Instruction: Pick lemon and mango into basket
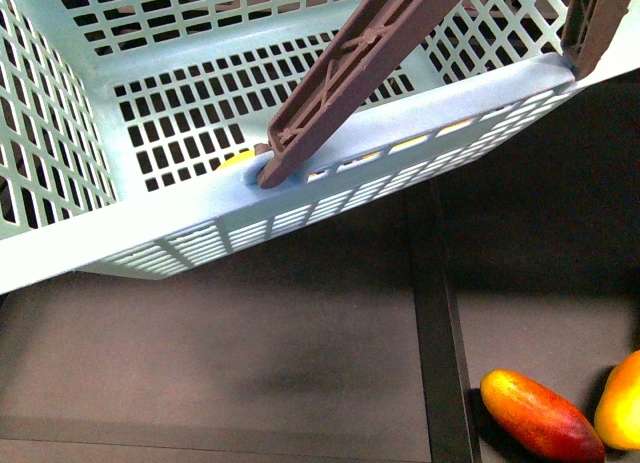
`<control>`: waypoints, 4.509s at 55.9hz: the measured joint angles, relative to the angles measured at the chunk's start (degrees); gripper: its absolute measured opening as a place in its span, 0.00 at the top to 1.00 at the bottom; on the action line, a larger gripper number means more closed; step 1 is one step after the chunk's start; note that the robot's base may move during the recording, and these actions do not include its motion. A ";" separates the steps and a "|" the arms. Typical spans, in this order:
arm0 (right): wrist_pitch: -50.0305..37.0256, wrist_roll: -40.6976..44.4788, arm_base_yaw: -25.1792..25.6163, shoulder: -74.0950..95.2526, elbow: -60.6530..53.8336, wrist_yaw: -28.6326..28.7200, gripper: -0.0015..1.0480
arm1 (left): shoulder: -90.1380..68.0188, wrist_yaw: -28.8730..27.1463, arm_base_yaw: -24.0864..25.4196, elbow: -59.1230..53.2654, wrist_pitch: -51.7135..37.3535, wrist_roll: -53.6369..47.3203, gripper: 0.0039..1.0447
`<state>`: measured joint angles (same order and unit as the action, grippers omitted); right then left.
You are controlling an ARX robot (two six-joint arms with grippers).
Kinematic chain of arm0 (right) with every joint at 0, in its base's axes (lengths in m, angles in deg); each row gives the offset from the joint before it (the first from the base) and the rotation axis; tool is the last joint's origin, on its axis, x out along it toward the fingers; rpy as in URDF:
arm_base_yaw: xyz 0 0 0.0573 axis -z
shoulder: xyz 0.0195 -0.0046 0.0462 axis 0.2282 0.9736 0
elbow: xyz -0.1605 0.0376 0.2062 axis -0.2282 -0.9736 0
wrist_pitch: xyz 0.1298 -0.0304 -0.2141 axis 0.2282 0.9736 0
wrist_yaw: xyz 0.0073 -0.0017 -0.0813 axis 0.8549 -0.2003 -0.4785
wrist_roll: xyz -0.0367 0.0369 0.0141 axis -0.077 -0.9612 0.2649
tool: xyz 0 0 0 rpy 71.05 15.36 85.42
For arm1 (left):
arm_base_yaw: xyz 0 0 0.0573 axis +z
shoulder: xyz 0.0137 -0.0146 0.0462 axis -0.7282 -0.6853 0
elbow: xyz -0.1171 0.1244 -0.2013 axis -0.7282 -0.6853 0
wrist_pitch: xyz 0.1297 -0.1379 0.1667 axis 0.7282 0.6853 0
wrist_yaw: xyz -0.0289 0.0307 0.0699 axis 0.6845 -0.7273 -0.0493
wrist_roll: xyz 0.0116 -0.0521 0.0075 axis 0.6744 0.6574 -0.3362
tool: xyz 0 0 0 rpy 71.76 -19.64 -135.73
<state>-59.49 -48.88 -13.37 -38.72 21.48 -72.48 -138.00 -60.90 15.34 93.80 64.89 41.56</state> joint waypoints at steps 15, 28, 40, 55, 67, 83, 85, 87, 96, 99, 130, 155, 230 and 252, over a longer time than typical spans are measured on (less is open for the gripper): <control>7.56 0.02 0.00 -6.12 0.02 0.07 0.98 | 0.00 0.02 0.00 0.02 0.00 0.00 0.96; 12.59 0.00 0.00 -12.13 0.02 -0.02 0.98 | 0.00 -0.09 0.00 0.00 0.00 -0.13 0.96; 12.68 0.02 0.00 -12.24 0.02 -0.02 0.88 | 0.00 0.00 0.00 0.00 0.00 -0.07 0.96; 12.68 0.02 0.00 -12.28 0.02 -0.02 0.34 | 0.00 0.00 0.00 0.02 0.00 0.00 0.96; 12.68 0.02 0.00 -12.31 0.02 -0.02 0.09 | -0.07 -22.10 -2.51 0.22 3.45 6.73 0.96; 12.68 0.02 0.00 -12.33 0.02 -0.02 0.08 | -1.36 -34.42 7.41 -3.58 -2.69 14.97 0.96; 12.68 0.02 0.00 -12.33 0.02 0.04 0.08 | -2.69 -32.89 9.22 -3.58 -4.09 16.66 0.96; 12.68 0.02 0.00 -12.33 0.02 0.04 0.08 | -3.96 -31.65 10.49 -3.56 -5.03 18.03 0.96; 12.68 0.02 0.00 -12.33 0.02 0.00 0.08 | -10.23 -27.10 13.70 -2.80 -6.43 22.49 0.96; 12.68 0.02 0.00 -12.33 0.02 0.00 0.08 | -12.68 -25.38 14.51 -2.08 -6.73 23.56 0.96; 12.68 0.02 0.00 -12.33 0.02 0.02 0.08 | -26.99 -16.52 18.97 -3.26 -17.86 28.55 0.96; 12.68 0.02 0.00 -12.33 0.02 0.02 0.08 | -27.12 -16.94 18.18 -5.49 -17.64 33.46 0.76; 12.68 0.02 0.00 -12.33 0.02 -0.07 0.08 | 30.14 -14.86 25.94 -60.41 -51.91 -55.74 0.97; 12.68 0.02 0.00 -12.33 0.02 -0.02 0.08 | 45.86 -9.51 31.15 -67.73 -43.32 -56.13 0.97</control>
<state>-46.81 -48.86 -13.37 -51.05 21.50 -72.50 -92.14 -70.41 46.49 26.06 21.57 -14.57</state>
